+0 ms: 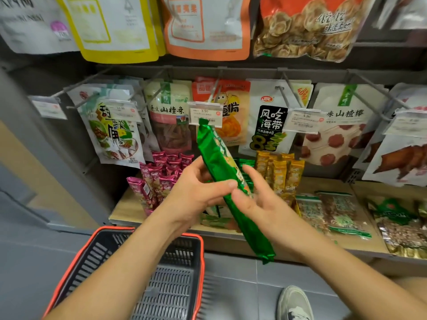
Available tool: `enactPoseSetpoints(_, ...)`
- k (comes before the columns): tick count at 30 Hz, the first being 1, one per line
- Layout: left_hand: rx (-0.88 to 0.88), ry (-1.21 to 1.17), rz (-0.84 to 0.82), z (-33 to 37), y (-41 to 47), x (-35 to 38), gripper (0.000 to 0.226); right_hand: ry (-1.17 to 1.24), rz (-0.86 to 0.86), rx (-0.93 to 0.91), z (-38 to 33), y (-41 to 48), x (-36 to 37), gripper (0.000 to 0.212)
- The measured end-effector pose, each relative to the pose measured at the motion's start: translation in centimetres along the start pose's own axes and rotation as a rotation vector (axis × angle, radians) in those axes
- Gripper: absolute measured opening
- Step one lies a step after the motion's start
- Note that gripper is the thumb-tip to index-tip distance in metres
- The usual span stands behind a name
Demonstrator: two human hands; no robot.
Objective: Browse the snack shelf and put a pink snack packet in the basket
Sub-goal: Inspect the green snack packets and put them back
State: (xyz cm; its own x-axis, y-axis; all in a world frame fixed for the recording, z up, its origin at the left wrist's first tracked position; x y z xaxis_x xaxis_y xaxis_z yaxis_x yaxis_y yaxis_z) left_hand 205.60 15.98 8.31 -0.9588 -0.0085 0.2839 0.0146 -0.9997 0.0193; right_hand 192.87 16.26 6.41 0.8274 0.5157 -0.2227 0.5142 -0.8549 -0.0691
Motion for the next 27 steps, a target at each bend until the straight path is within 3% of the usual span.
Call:
enactPoseSetpoints(5,0.043,-0.101,0.071,0.8,0.6,-1.3,0.038,-0.030,-0.036,-0.105,-0.8,0.1,0.5,0.043)
enactPoseSetpoints(10,0.101,-0.234,0.217,2.2,1.2,-4.2,0.054,-0.091,-0.105,-0.053,-0.5,-0.1,0.9,0.021)
enactPoseSetpoints(12,0.107,-0.261,0.253,2.3,1.2,-4.6,0.053,-0.090,-0.111,-0.050,-0.4,0.0,0.9,0.017)
enactPoseSetpoints(16,0.125,-0.261,0.260,2.0,1.2,-4.4,0.021,-0.063,-0.099,-0.005,0.0,0.1,0.8,0.018)
enactPoseSetpoints(21,0.121,-0.237,0.273,1.7,1.4,-4.5,0.026,-0.090,-0.037,-0.012,0.2,0.0,0.5,0.024)
enactPoseSetpoints(27,0.071,-0.218,0.111,1.1,1.7,-2.9,0.031,-0.049,0.067,-0.051,0.0,-0.3,0.1,0.038)
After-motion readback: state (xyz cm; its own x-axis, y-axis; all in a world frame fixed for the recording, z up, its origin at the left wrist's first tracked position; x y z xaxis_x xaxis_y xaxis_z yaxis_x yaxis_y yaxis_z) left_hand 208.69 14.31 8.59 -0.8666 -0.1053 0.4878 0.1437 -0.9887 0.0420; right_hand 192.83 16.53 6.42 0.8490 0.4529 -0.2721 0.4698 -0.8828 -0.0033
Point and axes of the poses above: each hand's wrist, its own y-axis towards the middle knuckle, its own x-axis out of the palm, z = x × y, the point moved 7 cm from there along y, towards the middle knuckle, and after that the axes turned 4 degrees about z, right-handed, at the moved point
